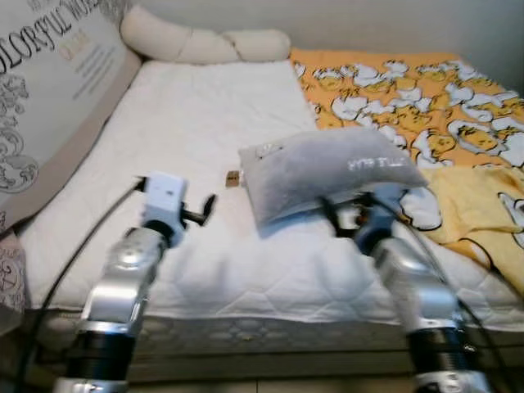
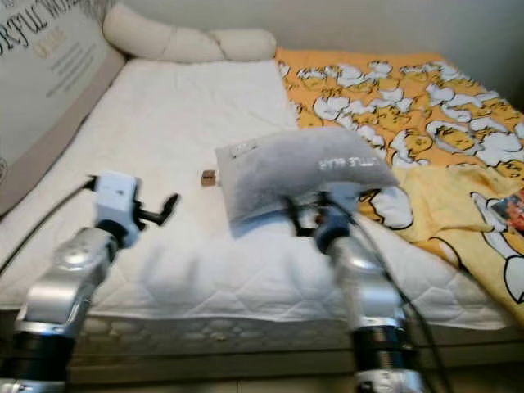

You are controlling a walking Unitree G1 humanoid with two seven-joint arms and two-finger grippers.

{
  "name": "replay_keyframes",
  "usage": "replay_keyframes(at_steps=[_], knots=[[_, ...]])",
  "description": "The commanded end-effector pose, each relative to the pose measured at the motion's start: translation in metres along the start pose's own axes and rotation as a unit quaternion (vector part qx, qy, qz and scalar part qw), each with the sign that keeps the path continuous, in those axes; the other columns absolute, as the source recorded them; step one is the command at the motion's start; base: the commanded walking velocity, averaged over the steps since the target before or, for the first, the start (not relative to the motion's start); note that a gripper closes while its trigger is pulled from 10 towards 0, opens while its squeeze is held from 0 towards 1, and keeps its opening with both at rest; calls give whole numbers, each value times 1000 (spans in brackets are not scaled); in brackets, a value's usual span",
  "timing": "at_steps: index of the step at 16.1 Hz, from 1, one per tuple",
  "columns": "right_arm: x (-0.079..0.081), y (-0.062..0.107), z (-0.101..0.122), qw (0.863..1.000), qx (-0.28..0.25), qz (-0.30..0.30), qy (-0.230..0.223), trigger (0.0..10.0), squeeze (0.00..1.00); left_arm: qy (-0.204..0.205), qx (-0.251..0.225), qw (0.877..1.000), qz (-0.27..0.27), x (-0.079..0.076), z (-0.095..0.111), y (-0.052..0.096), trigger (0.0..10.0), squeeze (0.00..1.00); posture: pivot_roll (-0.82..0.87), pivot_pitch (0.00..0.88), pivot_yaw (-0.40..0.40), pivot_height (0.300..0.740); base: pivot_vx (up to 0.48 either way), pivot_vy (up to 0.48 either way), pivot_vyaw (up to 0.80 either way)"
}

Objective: Clean up the room

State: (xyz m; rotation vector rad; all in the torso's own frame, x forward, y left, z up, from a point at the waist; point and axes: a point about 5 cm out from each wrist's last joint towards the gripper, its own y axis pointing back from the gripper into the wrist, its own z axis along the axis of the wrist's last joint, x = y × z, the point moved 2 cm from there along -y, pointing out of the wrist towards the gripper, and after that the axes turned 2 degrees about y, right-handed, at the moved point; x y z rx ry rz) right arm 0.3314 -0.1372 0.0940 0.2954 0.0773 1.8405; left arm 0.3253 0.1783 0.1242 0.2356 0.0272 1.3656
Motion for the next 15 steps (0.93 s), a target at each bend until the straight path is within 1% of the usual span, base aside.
replay_keyframes(at_steps=[1, 4, 15], knots=[[-14, 3, 7, 1000, -8, -23, 11, 10000, 0, 0, -3, 1000, -9, -6, 3, -2, 10000, 0, -12, 0, 5, 740, 300, 0, 0], [-20, 4, 5, 999, -5, -39, 13, 10000, 0, 0, -2, 1000, -8, -6, 2, -2, 10000, 0, -13, 0, 7, 740, 300, 0, 0], [-20, 3, 3, 999, 0, -40, 21, 10000, 0, 1, -1, 1000, -10, -6, 1, -2, 10000, 0, -14, 0, 7, 740, 302, 0, 0]])
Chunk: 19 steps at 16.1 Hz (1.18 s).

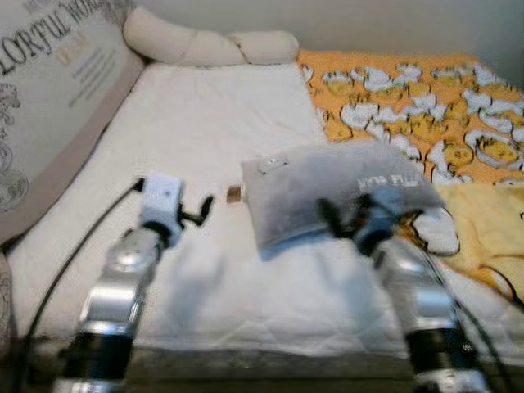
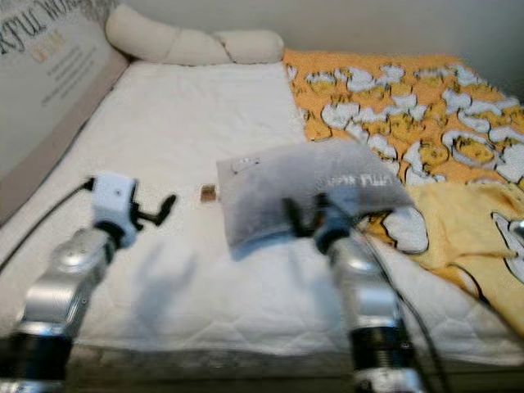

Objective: Clean up the room

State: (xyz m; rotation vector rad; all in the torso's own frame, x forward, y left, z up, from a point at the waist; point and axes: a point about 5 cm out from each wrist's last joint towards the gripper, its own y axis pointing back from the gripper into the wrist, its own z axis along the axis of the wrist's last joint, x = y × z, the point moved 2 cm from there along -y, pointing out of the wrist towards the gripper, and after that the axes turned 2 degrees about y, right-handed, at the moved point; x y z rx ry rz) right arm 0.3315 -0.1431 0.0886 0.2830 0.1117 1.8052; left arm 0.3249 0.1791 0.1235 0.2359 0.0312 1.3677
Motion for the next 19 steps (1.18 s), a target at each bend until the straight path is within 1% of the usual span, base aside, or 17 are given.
replay_keyframes(at_steps=[1, 10, 12, 15, 19], knots=[[-13, 2, 7, 1000, -7, -21, 11, 10000, 0, -1, -2, 1000, -11, -7, 2, -2, 10000, 0, -14, 0, 7, 740, 304, 0, 0], [-12, 2, 4, 1000, -1, -17, 19, 10000, 0, -7, 0, 1000, -11, -7, 1, -2, 10000, 0, -14, 0, 8, 740, 295, 0, 0], [-12, 2, 4, 1000, 1, -16, 20, 10000, 0, -18, 3, 1000, -6, -7, 0, -3, 10000, 0, -14, 0, 8, 740, 0, 0, 0], [-11, 2, 2, 1000, 4, -11, 12, 10000, 0, -21, 3, 1000, -9, -8, -1, -3, 10000, 0, -14, 0, 8, 740, 0, 0, 0], [-19, 6, 5, 998, -10, -36, -49, 10000, 0, -27, 3, 999, -24, -14, -3, 1, 10000, 0, -16, 0, 4, 740, 0, 0, 0]])
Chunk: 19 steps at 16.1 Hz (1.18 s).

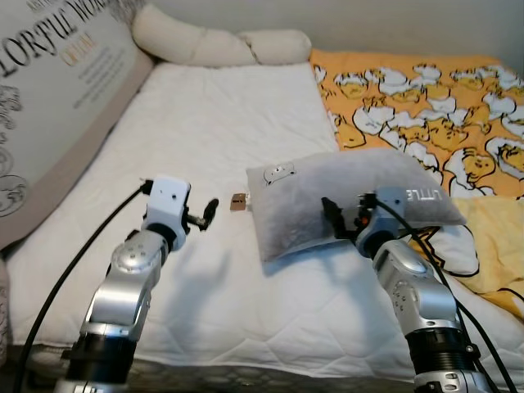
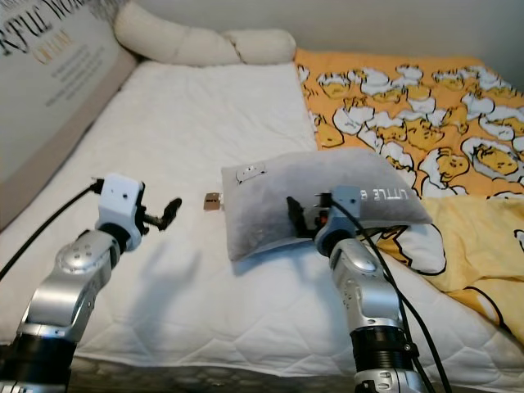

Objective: Clean up the room

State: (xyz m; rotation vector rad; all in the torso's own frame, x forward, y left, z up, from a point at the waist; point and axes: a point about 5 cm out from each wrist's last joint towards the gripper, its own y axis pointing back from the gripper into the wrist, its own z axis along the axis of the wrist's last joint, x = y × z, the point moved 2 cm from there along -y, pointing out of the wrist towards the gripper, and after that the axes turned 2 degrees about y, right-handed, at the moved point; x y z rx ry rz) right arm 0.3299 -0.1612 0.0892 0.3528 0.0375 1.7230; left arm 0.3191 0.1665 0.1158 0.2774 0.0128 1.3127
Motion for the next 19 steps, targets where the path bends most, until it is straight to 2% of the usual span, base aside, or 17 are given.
replay_keyframes(at_steps=[1, 3, 5, 7, 8, 11, 12, 14, 16, 18, 19], knots=[[-7, 6, 5, 1000, -13, -13, -24, 10000, 1000, -18, -5, 1000, -19, -5, 3, 4, 10000, 0, -15, 0, 1, 740, 0, 0, 0], [-21, 11, -2, 998, -5, -51, -29, 10000, 1000, -46, -2, 998, -50, -13, 0, 12, 10000, 0, -15, 0, 0, 740, 0, 0, 0], [-29, 16, -16, 996, 26, -76, -40, 10000, 1000, -50, 3, 997, -55, -16, -5, 18, 10000, 0, -5, 0, -10, 740, 0, 0, 0], [-34, 18, -27, 991, 59, -97, -68, 10000, 1000, -57, 9, 996, -66, -17, -8, 22, 10000, 0, 8, 0, -19, 740, 0, 0, 0], [-36, 16, -33, 987, 66, -107, -102, 10000, 1000, -72, 12, 994, -80, -18, -10, 24, 10000, 0, 12, 0, -20, 740, 0, 0, 0], [-30, 0, -32, 976, 36, -85, -197, 10000, 1000, -106, 22, 986, -130, -23, -12, 27, 10000, 0, 26, 0, -11, 740, 0, 0, 0], [-30, -9, -33, 967, 34, -87, -237, 10000, 1000, -112, 27, 982, -147, -24, -12, 29, 10000, 0, 31, 0, 3, 740, 0, 0, 0], [-28, -20, -38, 958, 42, -87, -269, 10000, 1000, -119, 39, 980, -157, -23, -15, 31, 10000, 0, 34, 0, 23, 740, 0, 0, 0], [-20, -34, -30, 944, 16, -68, -324, 10000, 1000, -124, 49, 975, -176, -25, -18, 34, 10000, 0, 42, 0, 43, 740, 0, 0, 0], [-16, -40, -37, 932, 52, -96, -346, 10000, 1000, -127, 50, 973, -184, -25, -16, 35, 10000, 0, 69, 0, 38, 740, 0, 0, 0], [-17, -41, -41, 919, 69, -121, -368, 10000, 0, -129, 51, 973, -186, -24, -14, 37, 10000, 0, 86, 0, 32, 740, 0, 0, 0]])
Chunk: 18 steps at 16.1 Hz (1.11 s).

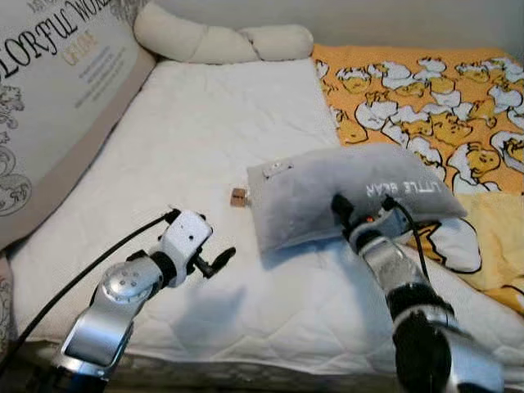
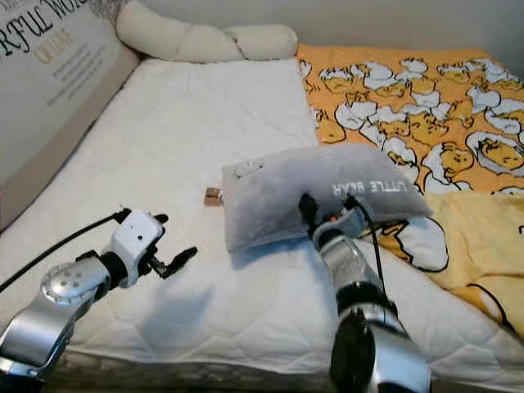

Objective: Clean up the room

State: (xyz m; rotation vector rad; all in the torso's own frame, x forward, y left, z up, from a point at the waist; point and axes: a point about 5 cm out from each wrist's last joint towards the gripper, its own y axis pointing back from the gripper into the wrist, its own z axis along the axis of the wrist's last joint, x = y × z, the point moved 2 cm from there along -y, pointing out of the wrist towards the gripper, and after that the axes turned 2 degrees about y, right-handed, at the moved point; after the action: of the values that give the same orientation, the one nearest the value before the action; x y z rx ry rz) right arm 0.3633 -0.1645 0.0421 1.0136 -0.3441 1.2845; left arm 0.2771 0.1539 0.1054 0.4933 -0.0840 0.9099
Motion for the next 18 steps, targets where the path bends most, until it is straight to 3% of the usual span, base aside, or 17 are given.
replay_keyframes(at_steps=[1, 3, 4, 5, 6, 7, 13, 15, 18], knots=[[-5, -1, -6, 999, 10, -34, -32, 10000, 0, -6, 8, 1000, -5, 1, 0, 5, 10000, 0, 110, 0, 23, 740, 0, 0, 0], [-5, -3, -1, 995, -6, -51, -80, 10000, 0, -7, 22, 1000, -4, 2, -4, 18, 10000, 0, 143, 0, 16, 740, 0, 0, 0], [-2, -4, 3, 995, -18, -39, -93, 5333, 0, -6, 28, 1000, -5, 0, -7, 24, 10000, 0, 148, 0, 15, 740, 0, 0, 0], [0, -4, 4, 995, -22, -36, -94, 5333, 0, -5, 31, 999, -6, -2, -8, 26, 10000, 0, 149, 0, 15, 740, 0, 0, 0], [-3, -4, 7, 994, -33, -51, -96, 431, 0, -3, 32, 999, -7, -4, -9, 27, 10000, 0, 148, 0, 15, 740, 0, 0, 0], [-3, -3, 8, 993, -38, -51, -96, 0, 0, 0, 31, 999, -8, -5, -9, 27, 10000, 0, 146, 0, 16, 740, 0, 0, 0], [1, -4, 15, 992, -52, -36, -108, 0, 0, 17, 16, 1000, -16, -10, 0, 21, 10000, 0, 128, 0, 18, 740, 0, 0, 0], [1, -4, 18, 994, -55, -42, -82, 0, 0, 17, 15, 1000, -18, -10, 1, 19, 10000, 0, 124, 0, 21, 740, 0, 0, 0], [-2, -4, 19, 993, -58, -54, -91, 0, 0, 17, 16, 1000, -20, -10, 2, 18, 10000, 0, 123, 0, 23, 740, 0, 0, 0]])
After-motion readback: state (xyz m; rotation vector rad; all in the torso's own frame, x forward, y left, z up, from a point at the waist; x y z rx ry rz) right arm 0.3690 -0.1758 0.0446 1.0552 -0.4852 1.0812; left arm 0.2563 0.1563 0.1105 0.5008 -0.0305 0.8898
